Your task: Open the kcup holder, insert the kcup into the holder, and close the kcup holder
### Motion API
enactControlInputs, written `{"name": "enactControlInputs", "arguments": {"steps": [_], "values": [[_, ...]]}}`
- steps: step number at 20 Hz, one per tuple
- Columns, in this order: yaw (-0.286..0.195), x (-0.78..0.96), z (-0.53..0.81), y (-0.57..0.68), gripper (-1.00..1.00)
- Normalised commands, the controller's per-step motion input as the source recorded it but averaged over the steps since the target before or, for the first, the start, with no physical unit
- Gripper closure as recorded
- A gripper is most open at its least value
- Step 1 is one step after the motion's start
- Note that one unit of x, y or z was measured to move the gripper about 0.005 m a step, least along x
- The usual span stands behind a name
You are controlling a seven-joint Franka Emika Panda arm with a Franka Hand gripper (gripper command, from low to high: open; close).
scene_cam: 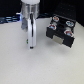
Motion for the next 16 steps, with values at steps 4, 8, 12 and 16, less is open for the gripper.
{"name": "enactControlInputs", "arguments": {"steps": [4,8,12,16], "values": [[-0.037,-0.02,-0.08,0.02,-1.0],[-0.036,-0.32,-0.03,0.09,-1.0],[-0.064,-0.52,0.0,0.03,-1.0],[-0.066,-0.47,-0.03,0.0,-1.0]]}}
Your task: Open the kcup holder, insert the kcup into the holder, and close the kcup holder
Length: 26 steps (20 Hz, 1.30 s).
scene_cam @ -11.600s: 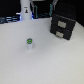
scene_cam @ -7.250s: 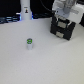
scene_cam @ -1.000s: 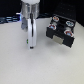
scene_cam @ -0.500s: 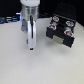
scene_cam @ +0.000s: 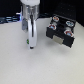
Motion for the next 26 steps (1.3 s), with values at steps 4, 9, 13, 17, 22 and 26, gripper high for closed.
{"name": "enactControlInputs", "arguments": {"steps": [4,9,13,17,22,26], "values": [[-0.157,-0.03,-0.27,-0.13,-1.0],[-0.178,0.03,-0.32,-0.13,-1.0],[-0.158,0.02,-0.31,-0.12,-1.0],[-0.123,-0.01,-0.18,-0.06,-1.0],[-0.047,-0.02,-0.02,-0.01,1.0],[-0.029,-0.02,-0.01,-0.01,1.0]]}}
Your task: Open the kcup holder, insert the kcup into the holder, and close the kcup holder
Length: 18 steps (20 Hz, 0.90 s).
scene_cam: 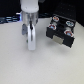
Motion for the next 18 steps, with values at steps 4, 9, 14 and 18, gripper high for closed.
{"name": "enactControlInputs", "arguments": {"steps": [4,9,14,18], "values": [[0.006,0.11,0.88,0.44,1.0],[0.012,0.09,0.79,0.51,1.0],[0.007,0.09,0.64,0.64,1.0],[0.012,0.24,0.43,0.64,1.0]]}}
